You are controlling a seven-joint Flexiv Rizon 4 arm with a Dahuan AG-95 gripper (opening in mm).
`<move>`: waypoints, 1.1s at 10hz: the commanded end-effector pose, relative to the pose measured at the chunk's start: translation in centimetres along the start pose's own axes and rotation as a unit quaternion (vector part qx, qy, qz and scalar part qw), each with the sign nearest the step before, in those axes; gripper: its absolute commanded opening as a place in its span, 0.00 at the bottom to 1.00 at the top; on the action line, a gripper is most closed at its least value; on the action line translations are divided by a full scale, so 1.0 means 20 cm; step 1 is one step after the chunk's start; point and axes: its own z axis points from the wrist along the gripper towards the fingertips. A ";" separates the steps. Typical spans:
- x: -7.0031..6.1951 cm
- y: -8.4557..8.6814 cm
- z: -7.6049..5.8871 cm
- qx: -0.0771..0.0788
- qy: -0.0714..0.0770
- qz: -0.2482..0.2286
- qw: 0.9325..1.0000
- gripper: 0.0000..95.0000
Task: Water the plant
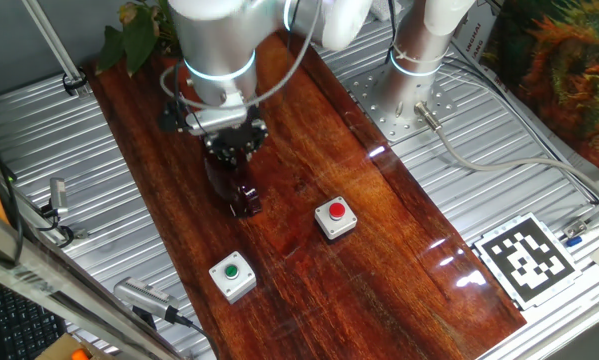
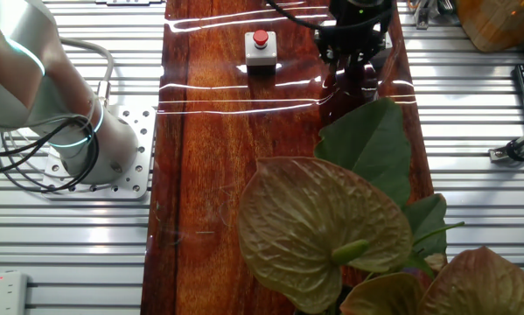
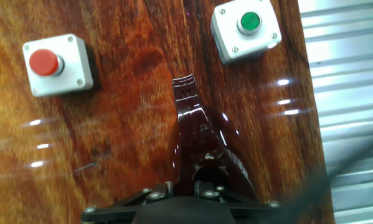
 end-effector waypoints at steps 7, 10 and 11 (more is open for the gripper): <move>0.25 0.07 -0.07 0.005 0.004 0.009 1.000 0.00; 0.36 0.11 -0.10 0.006 0.002 -0.001 1.000 0.00; 0.41 0.12 -0.10 0.007 0.001 -0.005 1.000 0.00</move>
